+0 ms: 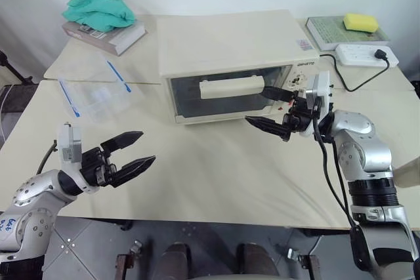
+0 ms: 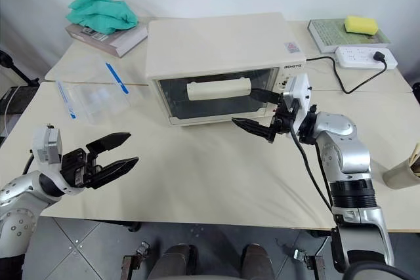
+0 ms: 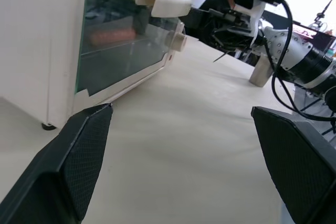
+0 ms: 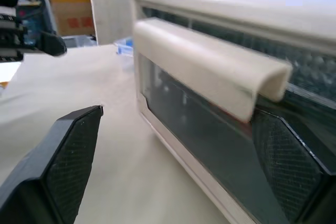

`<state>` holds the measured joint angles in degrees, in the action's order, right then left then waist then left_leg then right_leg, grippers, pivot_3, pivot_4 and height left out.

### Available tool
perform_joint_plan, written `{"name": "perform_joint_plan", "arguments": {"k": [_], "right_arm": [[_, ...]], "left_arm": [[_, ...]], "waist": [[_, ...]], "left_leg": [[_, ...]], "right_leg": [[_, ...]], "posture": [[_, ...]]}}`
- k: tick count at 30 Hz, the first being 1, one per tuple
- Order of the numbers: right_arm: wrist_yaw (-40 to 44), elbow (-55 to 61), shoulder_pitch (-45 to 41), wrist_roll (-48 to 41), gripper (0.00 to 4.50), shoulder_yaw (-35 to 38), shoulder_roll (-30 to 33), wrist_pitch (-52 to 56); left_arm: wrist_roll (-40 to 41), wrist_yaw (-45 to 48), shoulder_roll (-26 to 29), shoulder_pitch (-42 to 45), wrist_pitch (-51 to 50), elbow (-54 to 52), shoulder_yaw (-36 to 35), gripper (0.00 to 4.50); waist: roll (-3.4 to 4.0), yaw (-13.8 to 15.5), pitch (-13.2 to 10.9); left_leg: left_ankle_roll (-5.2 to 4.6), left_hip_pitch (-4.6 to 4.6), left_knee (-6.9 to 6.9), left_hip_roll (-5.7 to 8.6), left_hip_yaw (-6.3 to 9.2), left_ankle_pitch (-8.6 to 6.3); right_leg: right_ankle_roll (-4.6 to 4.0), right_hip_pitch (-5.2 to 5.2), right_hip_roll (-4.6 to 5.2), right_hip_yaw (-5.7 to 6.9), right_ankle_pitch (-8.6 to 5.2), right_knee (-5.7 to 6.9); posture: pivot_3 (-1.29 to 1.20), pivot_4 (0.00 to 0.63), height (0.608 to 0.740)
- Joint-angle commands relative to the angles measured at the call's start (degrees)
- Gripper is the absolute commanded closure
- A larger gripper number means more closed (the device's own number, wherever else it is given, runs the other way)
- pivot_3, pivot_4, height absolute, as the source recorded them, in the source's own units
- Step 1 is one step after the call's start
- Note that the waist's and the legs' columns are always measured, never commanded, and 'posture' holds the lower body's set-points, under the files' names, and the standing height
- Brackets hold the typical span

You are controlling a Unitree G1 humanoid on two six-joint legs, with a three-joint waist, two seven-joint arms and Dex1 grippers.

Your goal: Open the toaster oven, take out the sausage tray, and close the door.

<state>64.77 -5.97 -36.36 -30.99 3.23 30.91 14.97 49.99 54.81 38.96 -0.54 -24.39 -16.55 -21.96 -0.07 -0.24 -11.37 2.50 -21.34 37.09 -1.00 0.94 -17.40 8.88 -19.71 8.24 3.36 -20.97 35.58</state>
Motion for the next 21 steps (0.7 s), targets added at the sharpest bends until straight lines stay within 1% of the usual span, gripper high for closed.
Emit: {"name": "perform_joint_plan", "arguments": {"k": [1,6,8,9,11,13,14,16,18,20,21], "right_arm": [[1.61,3.96,-1.0,-2.09,0.0,0.82,-0.26,-0.48],[5.8,7.11,1.52,-1.4,0.0,-0.48,2.19,-0.46],[7.0,8.75,3.22,-1.28,0.0,-0.83,3.07,-0.47],[7.88,10.08,4.93,-0.64,0.0,-1.27,3.73,-1.37],[8.72,12.19,7.61,0.3,0.0,-1.61,4.44,-2.79],[8.71,14.17,9.78,0.48,0.0,-1.39,4.91,-3.19],[8.63,14.67,10.29,0.46,0.0,-1.32,5.03,-3.24],[8.46,15.96,12.61,0.74,0.0,-1.06,6.09,-2.62],[8.11,17.26,16.11,1.46,0.0,-0.95,6.54,-3.51],[8.4,17.98,18.69,3.43,0.0,-1.82,7.0,-6.08],[7.83,18.37,19.26,3.9,0.0,-1.93,6.87,-6.58]], "left_arm": [[-2.15,0.58,-0.46,0.5,3.39,2.15,-2.05,0.02],[-2.65,0.7,-0.11,2.09,3.7,4.64,-2.02,0.02],[-1.39,1.49,0.92,1.94,1.15,4.89,-1.72,0.02],[-0.51,1.27,1.06,2.36,-0.2,5.39,-1.82,0.2],[-0.14,1.12,0.91,3.45,-1.05,6.29,-1.89,0.57],[0.19,1.38,0.33,4.74,-1.13,6.76,-1.95,1.24],[0.28,1.49,0.17,5.06,-1.21,6.85,-1.99,1.49],[2.15,1.56,-0.67,6.93,-1.74,6.98,-2.24,2.2],[3.39,0.21,-1.94,10.9,-2.13,8.15,-2.09,2.78],[2.53,0.52,-2.74,14.5,-1.48,9.6,-0.96,3.37],[1.82,1.15,-3.12,16.05,-0.78,10.69,-0.52,3.74]], "waist": [[0.0,0.01,0.0],[-0.01,0.0,-0.01],[-0.01,-0.05,-0.01],[-0.01,-0.15,-0.01],[-0.02,-0.07,-0.01],[-0.03,0.02,-0.02],[-0.03,0.01,-0.02],[-0.03,-0.04,-0.03],[-0.07,0.2,-0.04],[-0.13,0.53,-0.07],[-0.14,0.46,-0.08]], "left_leg": [[0.0,0.0,0.0,0.0,0.0,0.0],[0.01,-0.09,-0.06,0.0,0.0,-0.01],[0.01,-0.11,-0.07,0.0,0.0,-0.02],[0.01,-0.11,-0.09,-0.01,0.0,-0.03],[0.02,-0.11,-0.13,-0.01,-0.01,-0.03],[0.02,-0.12,-0.13,-0.02,0.0,-0.03],[0.02,-0.13,-0.11,-0.02,0.0,-0.03],[0.02,-0.13,-0.06,-0.02,-0.04,-0.03],[0.02,-0.13,-0.04,-0.02,-0.02,-0.03],[0.03,-0.13,-0.02,-0.03,0.06,-0.03],[0.03,-0.13,-0.01,-0.02,0.06,-0.03]], "right_leg": [[0.0,0.0,0.0,0.0,0.0,0.0],[0.0,-0.1,0.0,0.03,0.0,-0.01],[0.0,-0.14,0.0,0.04,0.0,0.0],[0.0,-0.16,0.0,0.06,0.0,0.0],[0.0,-0.18,0.0,0.09,0.0,0.01],[0.0,-0.18,0.0,0.13,0.0,0.01],[0.0,-0.18,0.0,0.13,0.0,0.03],[0.0,-0.18,0.0,0.13,0.0,0.02],[0.0,-0.17,0.01,0.16,0.0,0.03],[0.0,-0.13,0.01,0.23,0.0,0.04],[0.0,-0.11,0.01,0.24,0.0,0.02]], "posture": [[0.0,0.15,0.74],[0.0,0.15,0.74],[0.0,0.15,0.74],[0.0,0.15,0.74],[0.0,0.15,0.74],[0.0,0.15,0.74],[0.0,0.15,0.74],[0.0,0.15,0.74],[0.0,0.15,0.74],[0.0,0.15,0.74],[0.0,0.15,0.74]]}}
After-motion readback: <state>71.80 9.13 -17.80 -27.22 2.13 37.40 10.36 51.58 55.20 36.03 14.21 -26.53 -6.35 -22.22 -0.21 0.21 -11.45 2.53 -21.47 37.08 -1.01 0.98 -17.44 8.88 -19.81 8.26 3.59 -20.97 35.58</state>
